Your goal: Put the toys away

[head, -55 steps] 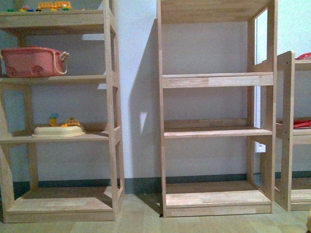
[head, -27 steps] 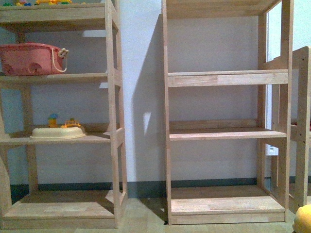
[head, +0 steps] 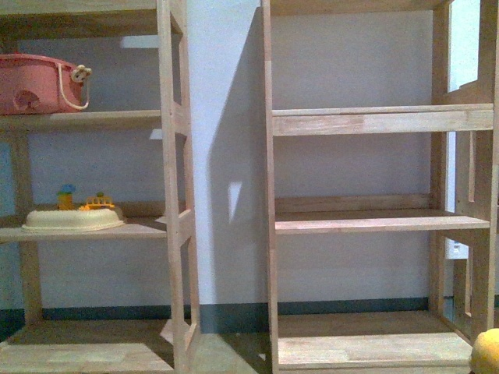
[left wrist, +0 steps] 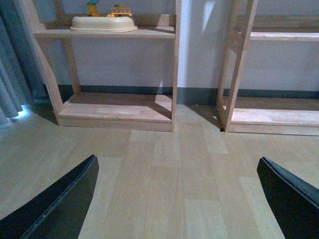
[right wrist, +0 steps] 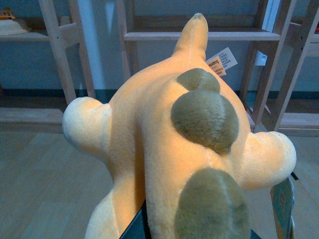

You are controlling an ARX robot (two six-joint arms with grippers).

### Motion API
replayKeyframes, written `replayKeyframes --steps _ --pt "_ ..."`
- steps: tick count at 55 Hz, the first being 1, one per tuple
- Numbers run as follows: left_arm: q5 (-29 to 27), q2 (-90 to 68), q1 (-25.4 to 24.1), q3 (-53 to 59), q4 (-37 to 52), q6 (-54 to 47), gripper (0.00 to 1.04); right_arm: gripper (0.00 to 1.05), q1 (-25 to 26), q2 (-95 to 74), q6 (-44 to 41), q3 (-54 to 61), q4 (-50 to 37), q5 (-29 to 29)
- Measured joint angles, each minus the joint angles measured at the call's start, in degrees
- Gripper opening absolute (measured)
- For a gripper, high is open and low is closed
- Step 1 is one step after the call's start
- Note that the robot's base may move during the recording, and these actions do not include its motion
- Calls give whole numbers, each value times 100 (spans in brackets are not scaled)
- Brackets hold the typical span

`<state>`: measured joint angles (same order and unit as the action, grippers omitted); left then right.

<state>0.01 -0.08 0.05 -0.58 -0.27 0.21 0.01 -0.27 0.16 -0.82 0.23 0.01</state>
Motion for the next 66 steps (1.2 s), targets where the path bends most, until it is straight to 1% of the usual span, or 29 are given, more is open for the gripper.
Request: replayKeyframes --steps 66 --pt "0 2 0 0 0 0 98 7 0 0 2 0 0 0"
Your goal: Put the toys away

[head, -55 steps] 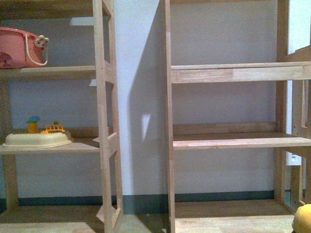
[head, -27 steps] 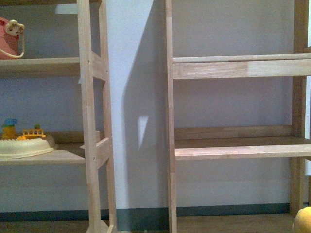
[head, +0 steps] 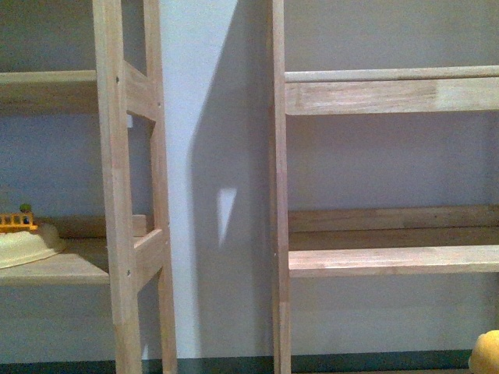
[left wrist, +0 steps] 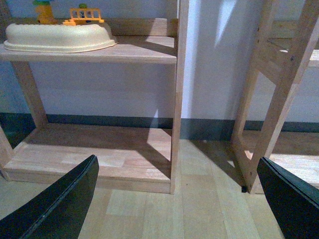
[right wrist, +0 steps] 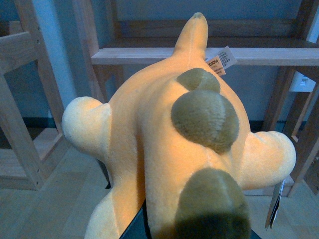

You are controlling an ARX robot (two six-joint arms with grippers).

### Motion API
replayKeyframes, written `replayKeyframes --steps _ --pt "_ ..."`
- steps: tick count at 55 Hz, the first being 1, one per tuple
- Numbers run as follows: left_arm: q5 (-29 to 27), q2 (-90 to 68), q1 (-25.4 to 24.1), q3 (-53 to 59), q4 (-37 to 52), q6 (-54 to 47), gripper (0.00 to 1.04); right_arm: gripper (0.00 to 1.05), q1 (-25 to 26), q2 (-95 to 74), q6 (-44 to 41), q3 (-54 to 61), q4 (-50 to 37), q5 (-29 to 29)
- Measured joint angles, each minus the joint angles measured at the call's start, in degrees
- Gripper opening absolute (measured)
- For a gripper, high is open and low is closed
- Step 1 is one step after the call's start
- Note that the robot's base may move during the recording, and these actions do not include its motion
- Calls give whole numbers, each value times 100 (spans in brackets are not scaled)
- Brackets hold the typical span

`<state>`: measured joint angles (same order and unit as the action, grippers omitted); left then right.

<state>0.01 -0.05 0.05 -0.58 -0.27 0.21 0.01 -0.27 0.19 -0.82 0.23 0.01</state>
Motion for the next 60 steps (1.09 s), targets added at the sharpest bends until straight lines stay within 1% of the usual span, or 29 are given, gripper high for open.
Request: replayKeyframes --steps 39,40,41,42,43,46,51,60 --pt "-2 2 0 0 0 0 98 7 -7 -4 0 0 -2 -31" --pt "0 2 0 0 0 0 98 7 -33 -7 26 0 -17 -105" --pt "0 2 0 0 0 0 98 7 -111 -26 107 0 -83 -365" --pt "2 2 0 0 0 0 98 7 -170 -44 181 0 -131 -505" --pt "0 2 0 0 0 0 98 7 -299 -79 282 -2 -251 -839" --pt "0 2 0 0 0 0 98 7 -568 -199 385 -7 -474 -1510" --pt "0 2 0 0 0 0 98 7 -863 -426 389 -103 -675 -2184" --pt "0 2 0 0 0 0 98 7 -1381 -931 52 -632 -1056 -2717"
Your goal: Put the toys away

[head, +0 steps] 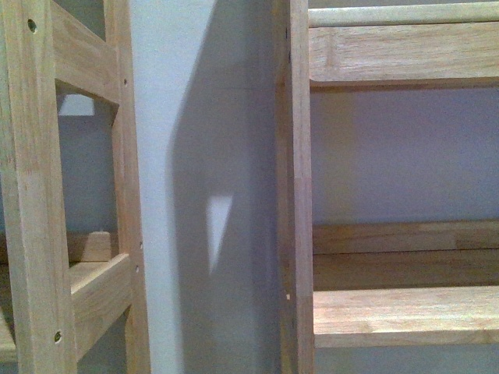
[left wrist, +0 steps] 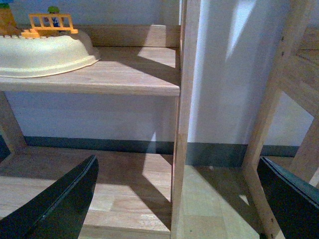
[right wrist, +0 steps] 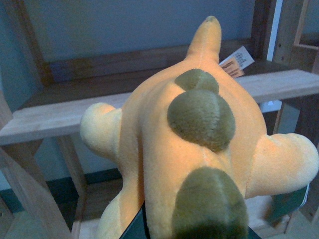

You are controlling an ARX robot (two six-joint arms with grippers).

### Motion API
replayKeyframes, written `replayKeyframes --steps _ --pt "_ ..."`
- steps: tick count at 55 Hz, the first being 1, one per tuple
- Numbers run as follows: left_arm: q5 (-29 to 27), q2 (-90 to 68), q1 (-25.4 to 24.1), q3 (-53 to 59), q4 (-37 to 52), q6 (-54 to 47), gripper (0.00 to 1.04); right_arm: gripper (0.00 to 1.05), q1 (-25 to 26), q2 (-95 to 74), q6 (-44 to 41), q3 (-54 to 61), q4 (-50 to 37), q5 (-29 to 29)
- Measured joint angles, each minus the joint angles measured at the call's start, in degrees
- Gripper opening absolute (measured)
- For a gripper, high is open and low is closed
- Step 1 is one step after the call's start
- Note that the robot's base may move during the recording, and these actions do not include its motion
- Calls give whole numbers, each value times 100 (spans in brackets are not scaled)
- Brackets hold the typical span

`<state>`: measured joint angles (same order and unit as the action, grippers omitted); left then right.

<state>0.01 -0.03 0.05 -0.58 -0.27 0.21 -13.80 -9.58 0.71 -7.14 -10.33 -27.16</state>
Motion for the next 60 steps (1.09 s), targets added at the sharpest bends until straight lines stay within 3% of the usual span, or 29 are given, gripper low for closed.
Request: replayKeyframes --steps 15,30,40,60 --pt "0 0 0 0 0 0 98 7 -1051 -1012 -1060 -1364 -828 -831" --pt "0 0 0 0 0 0 98 7 -1633 -1742 -2063 -2437 -1362 -929" --pt "0 0 0 0 0 0 98 7 -1552 -2009 -2387 -2944 -1261 -815" --pt "0 0 0 0 0 0 98 7 -542 -2846 -2035 -4795 -229 369"
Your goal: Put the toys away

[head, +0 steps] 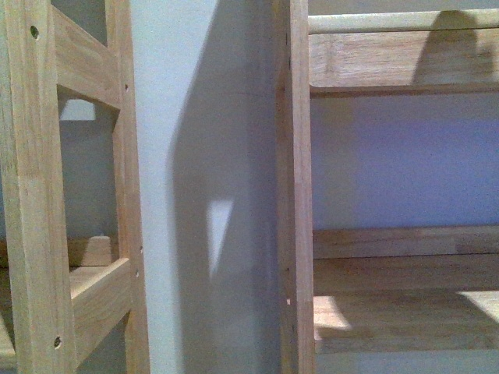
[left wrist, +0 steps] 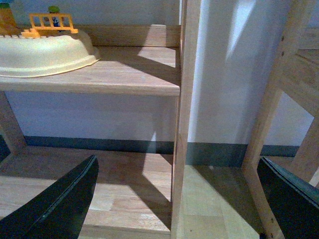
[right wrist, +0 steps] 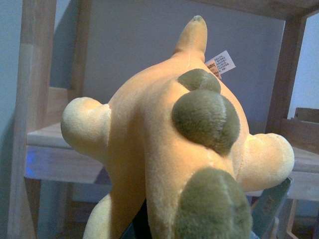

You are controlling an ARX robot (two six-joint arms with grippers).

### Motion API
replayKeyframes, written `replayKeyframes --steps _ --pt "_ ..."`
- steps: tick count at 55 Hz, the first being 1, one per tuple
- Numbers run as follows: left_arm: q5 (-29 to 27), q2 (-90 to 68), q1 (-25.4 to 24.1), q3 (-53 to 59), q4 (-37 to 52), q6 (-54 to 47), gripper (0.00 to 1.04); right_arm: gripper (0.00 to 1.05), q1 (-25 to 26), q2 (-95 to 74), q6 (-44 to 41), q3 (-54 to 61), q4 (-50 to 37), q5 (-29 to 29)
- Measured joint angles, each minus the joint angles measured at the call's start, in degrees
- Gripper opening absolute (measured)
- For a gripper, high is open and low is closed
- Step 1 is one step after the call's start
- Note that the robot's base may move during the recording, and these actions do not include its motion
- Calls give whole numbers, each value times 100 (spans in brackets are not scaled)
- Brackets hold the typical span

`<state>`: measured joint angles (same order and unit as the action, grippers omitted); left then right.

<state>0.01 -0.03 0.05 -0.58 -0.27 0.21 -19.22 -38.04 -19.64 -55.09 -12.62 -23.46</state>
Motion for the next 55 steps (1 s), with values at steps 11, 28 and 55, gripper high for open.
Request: replayKeyframes --steps 11,28,55 --pt "0 0 0 0 0 0 98 7 505 -763 229 -927 22 581" --pt "0 0 0 0 0 0 98 7 1143 -2052 787 -2092 -173 1038" --pt "0 0 0 0 0 0 98 7 1773 -3773 2302 -3602 -15 1867"
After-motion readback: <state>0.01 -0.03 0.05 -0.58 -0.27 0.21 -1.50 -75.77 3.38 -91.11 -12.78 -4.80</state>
